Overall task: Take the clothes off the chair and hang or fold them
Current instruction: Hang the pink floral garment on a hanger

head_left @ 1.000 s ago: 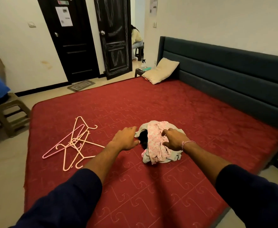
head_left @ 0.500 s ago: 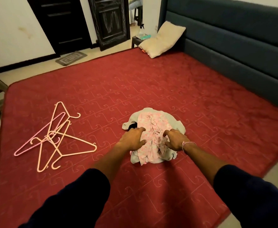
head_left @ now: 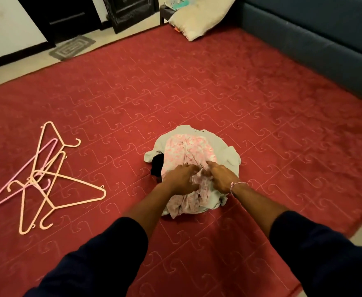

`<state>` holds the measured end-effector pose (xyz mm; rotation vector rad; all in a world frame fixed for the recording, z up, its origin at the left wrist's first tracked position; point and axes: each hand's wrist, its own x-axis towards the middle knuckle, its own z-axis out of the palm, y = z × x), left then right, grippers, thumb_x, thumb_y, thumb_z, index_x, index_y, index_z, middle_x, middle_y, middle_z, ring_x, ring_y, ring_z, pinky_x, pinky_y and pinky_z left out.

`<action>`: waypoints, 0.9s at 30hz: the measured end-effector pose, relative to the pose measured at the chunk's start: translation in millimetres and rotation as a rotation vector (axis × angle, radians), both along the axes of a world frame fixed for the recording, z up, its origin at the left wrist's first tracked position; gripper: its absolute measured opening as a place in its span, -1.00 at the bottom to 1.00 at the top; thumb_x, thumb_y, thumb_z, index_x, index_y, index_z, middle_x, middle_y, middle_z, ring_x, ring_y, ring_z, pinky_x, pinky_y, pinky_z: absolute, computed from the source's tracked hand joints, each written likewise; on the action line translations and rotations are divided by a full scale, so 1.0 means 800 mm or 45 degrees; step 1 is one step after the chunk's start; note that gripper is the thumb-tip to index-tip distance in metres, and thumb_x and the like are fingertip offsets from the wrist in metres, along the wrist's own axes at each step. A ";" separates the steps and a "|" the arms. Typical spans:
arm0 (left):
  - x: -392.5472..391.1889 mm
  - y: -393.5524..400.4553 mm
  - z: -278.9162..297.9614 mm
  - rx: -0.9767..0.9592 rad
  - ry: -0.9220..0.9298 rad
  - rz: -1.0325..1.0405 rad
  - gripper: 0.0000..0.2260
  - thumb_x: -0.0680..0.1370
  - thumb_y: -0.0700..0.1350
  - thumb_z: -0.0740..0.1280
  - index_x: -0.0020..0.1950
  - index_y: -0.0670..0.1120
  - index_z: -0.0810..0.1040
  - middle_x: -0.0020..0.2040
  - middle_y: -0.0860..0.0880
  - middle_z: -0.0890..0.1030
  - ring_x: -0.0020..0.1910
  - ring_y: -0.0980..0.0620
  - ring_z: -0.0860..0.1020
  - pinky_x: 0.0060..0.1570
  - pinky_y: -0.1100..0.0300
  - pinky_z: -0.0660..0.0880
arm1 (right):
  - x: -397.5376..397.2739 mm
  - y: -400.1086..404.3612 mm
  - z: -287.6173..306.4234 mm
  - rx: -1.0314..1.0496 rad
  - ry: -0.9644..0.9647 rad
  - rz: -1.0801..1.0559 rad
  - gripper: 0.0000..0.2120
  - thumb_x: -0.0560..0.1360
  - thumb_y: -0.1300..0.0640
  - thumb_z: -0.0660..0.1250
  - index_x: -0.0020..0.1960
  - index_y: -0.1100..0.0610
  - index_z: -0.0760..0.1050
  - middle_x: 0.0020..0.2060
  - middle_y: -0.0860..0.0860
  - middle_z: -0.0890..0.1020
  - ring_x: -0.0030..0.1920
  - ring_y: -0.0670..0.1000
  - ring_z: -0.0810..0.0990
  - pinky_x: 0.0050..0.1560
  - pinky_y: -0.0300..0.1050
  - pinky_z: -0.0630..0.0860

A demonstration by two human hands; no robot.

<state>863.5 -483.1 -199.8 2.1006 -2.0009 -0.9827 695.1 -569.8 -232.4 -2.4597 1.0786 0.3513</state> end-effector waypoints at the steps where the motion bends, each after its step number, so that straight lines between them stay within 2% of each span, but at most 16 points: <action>1: -0.006 -0.006 -0.006 0.009 0.008 -0.002 -0.43 0.49 0.05 0.45 0.44 -0.08 0.40 0.33 -0.10 0.52 0.28 -0.14 0.47 0.22 -0.03 0.45 | -0.001 -0.003 -0.003 -0.004 -0.047 -0.009 -0.54 0.48 0.40 0.27 0.35 0.15 0.51 0.41 0.11 0.44 0.31 0.23 0.49 0.23 0.04 0.50; 3: -0.014 -0.013 -0.014 0.000 0.046 0.046 -0.43 0.47 -0.01 0.47 0.41 -0.15 0.39 0.29 -0.16 0.50 0.24 -0.17 0.47 0.17 -0.04 0.45 | -0.005 -0.007 -0.004 -0.047 -0.160 -0.015 -0.65 0.48 0.33 0.30 0.24 0.13 0.58 0.16 0.06 0.60 0.17 0.19 0.57 0.08 0.05 0.54; 7: -0.022 -0.026 -0.025 -0.068 0.148 0.190 -0.48 0.45 -0.03 0.46 0.34 -0.16 0.42 0.21 -0.15 0.54 0.14 -0.16 0.51 0.04 0.00 0.47 | -0.016 -0.018 0.002 -0.165 -0.420 -0.048 -0.80 0.48 0.21 0.39 0.06 0.05 0.69 -0.09 -0.03 0.70 -0.07 0.12 0.61 -0.07 0.04 0.55; 10: -0.026 -0.032 -0.017 -0.147 0.151 0.232 -0.72 0.50 -0.06 0.43 0.11 -0.18 0.52 -0.07 -0.06 0.52 -0.11 -0.08 0.49 -0.20 0.12 0.29 | -0.012 -0.018 0.018 -0.116 -0.600 -0.208 -0.86 0.42 0.20 0.47 -0.05 0.02 0.71 -0.22 -0.01 0.70 -0.15 0.06 0.60 -0.13 -0.01 0.54; 12: -0.028 -0.033 -0.005 -0.225 0.219 0.313 -0.88 0.56 -0.12 0.36 -0.09 -0.14 0.48 -0.21 -0.03 0.47 -0.22 -0.08 0.46 -0.27 0.12 0.21 | -0.005 -0.017 0.032 -0.060 -0.699 -0.270 -0.84 0.40 0.23 0.48 -0.08 0.01 0.70 -0.24 -0.02 0.71 -0.19 0.00 0.62 -0.14 -0.06 0.55; 14: -0.025 -0.031 0.004 -0.292 0.257 0.408 -0.81 0.60 -0.13 0.30 -0.19 -0.13 0.40 -0.31 -0.04 0.45 -0.31 -0.07 0.41 -0.31 0.10 0.19 | 0.003 -0.016 0.046 0.012 -0.802 -0.342 -0.80 0.40 0.29 0.45 -0.08 0.01 0.62 -0.28 -0.07 0.66 -0.28 -0.10 0.59 -0.21 -0.09 0.55; 16: -0.019 -0.027 0.016 -0.328 0.291 0.427 -0.80 0.59 -0.15 0.30 -0.21 -0.15 0.39 -0.33 -0.05 0.42 -0.34 -0.02 0.35 -0.31 0.10 0.20 | 0.009 -0.013 0.060 0.082 -0.884 -0.400 -0.72 0.43 0.30 0.43 -0.03 -0.03 0.47 -0.29 -0.08 0.58 -0.34 -0.13 0.51 -0.31 -0.14 0.47; 18: -0.010 -0.022 0.030 -0.341 0.368 0.428 -0.85 0.57 -0.18 0.32 -0.18 -0.13 0.42 -0.30 -0.01 0.43 -0.34 0.05 0.34 -0.30 0.12 0.24 | 0.014 -0.012 0.071 0.127 -0.889 -0.381 -0.69 0.45 0.24 0.44 0.06 -0.05 0.44 -0.21 -0.05 0.56 -0.31 -0.08 0.49 -0.32 -0.17 0.41; 21: -0.001 -0.009 0.065 -0.384 0.491 0.510 -0.91 0.58 -0.17 0.32 -0.11 -0.10 0.45 -0.22 0.04 0.46 -0.27 0.12 0.39 -0.28 0.18 0.30 | 0.021 -0.006 0.094 0.103 -0.854 -0.314 -0.73 0.52 0.02 0.44 0.19 -0.04 0.51 -0.13 -0.09 0.58 -0.25 -0.11 0.52 -0.25 -0.25 0.34; 24: 0.002 0.004 0.109 -0.382 0.782 0.757 -0.80 0.60 -0.26 0.23 -0.20 -0.06 0.45 -0.32 0.10 0.46 -0.38 0.22 0.43 -0.36 0.30 0.34 | 0.028 0.008 0.128 0.100 -0.953 -0.243 -0.81 0.57 -0.04 0.39 0.11 0.04 0.61 -0.17 -0.15 0.62 -0.28 -0.18 0.53 -0.22 -0.17 0.43; 26: 0.007 0.014 0.138 -0.338 0.972 0.917 -0.73 0.57 -0.30 0.19 -0.30 -0.05 0.39 -0.40 0.08 0.38 -0.44 0.13 0.35 -0.42 0.21 0.29 | 0.032 0.024 0.153 0.205 -1.025 -0.249 -0.80 0.55 -0.07 0.41 0.11 0.01 0.60 -0.16 -0.16 0.61 -0.24 -0.17 0.55 -0.15 -0.16 0.51; 27: 0.011 0.018 0.152 -0.337 1.047 0.985 -0.75 0.54 -0.31 0.18 -0.31 -0.07 0.38 -0.40 0.04 0.35 -0.42 0.08 0.31 -0.41 0.19 0.26 | 0.033 0.033 0.162 0.293 -1.023 -0.257 -0.75 0.50 -0.10 0.46 0.12 -0.04 0.58 -0.11 -0.18 0.61 -0.17 -0.19 0.56 -0.08 -0.21 0.53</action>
